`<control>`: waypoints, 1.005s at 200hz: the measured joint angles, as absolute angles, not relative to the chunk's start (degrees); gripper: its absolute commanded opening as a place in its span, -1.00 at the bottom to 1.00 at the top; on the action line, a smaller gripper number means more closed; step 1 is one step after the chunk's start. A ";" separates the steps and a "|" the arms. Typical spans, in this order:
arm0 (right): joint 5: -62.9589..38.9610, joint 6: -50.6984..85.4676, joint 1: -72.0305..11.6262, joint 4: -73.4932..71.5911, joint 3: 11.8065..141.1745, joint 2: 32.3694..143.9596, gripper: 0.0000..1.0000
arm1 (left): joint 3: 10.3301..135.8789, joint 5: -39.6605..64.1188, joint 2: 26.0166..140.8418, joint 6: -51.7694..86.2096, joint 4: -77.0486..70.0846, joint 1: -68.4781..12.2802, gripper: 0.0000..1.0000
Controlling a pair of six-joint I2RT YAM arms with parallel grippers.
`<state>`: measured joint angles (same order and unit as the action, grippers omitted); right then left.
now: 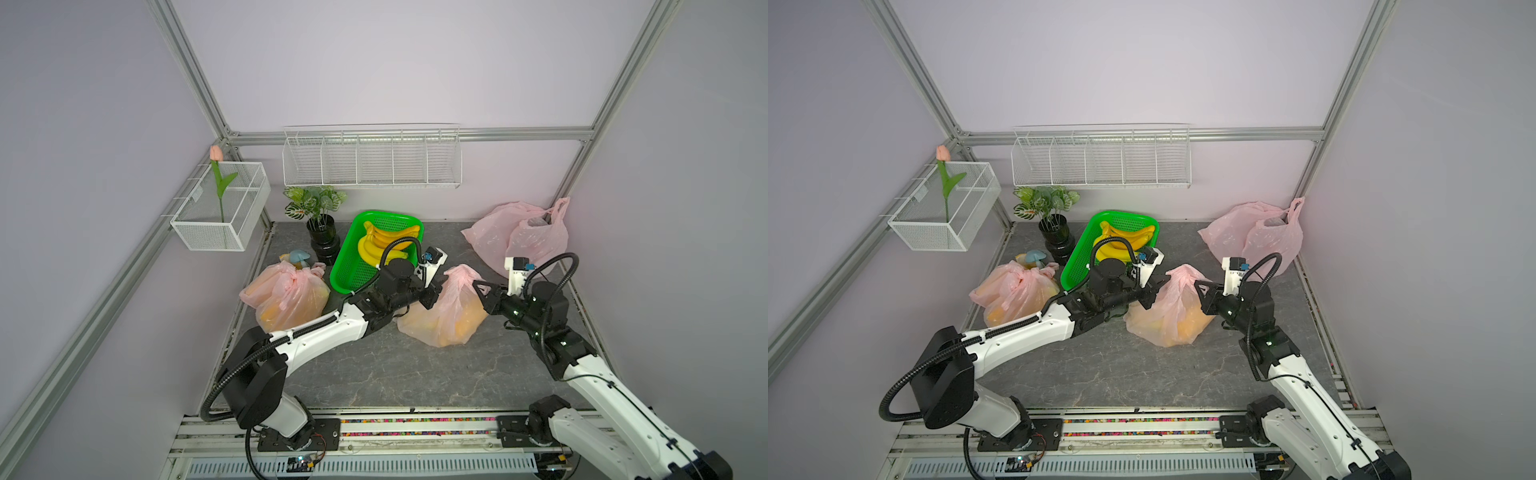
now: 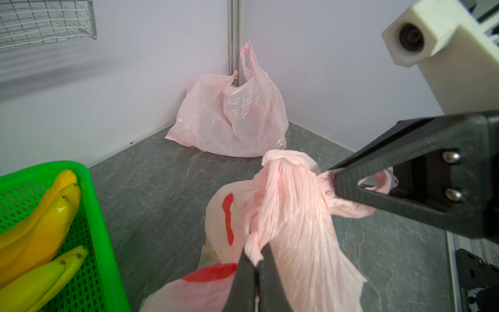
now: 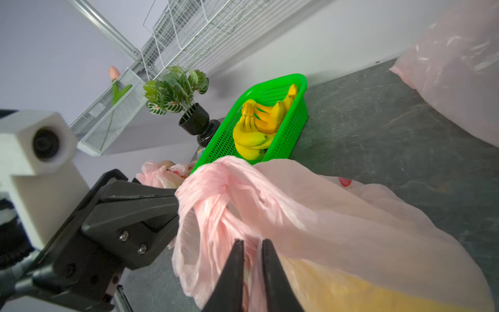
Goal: Place the banana into a plastic bag & tie a knot
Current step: Tie the plastic bag at the center of the board.
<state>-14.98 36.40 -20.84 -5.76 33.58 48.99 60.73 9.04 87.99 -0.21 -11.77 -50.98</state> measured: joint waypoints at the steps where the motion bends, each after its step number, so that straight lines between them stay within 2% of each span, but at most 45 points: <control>1: -15.09 36.42 -20.86 -5.89 33.54 48.99 -0.41 | 60.73 9.04 88.01 -0.21 -11.84 -50.98 -1.00; 25: -17.43 39.42 -21.15 -8.99 31.99 48.56 -0.17 | 60.71 9.39 88.31 -0.49 -12.38 -50.98 -1.00; 63: -19.62 43.33 -21.17 -12.99 31.77 48.51 0.05 | 59.59 10.22 88.29 -1.63 -14.35 -51.16 -1.00; 113: -21.37 46.22 -21.82 -17.32 31.97 52.88 0.05 | 58.59 10.76 88.29 -3.49 -15.33 -53.30 -1.00; 139: -22.00 47.00 -22.24 -17.65 32.27 55.55 -0.22 | 57.95 10.81 88.05 -3.73 -16.16 -53.71 -1.00; 156: -22.37 46.94 -22.33 -18.15 32.42 55.96 -0.56 | 57.69 10.81 87.99 -4.12 -16.08 -53.69 -1.00; 169: -22.59 46.74 -22.41 -18.31 32.75 55.94 -0.74 | 57.45 10.76 87.83 -4.47 -16.23 -53.69 -1.00; 185: -23.18 46.09 -22.61 -17.93 33.23 55.94 -0.86 | 56.86 10.22 87.05 -4.58 -16.43 -53.69 -1.00; 201: -23.92 44.64 -22.68 -17.58 33.56 55.68 -0.87 | 56.55 9.04 85.60 -4.58 -15.68 -53.76 -0.63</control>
<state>-23.92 44.64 -22.68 -17.58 33.56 55.68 56.55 9.04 85.60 -4.58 -15.68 -53.76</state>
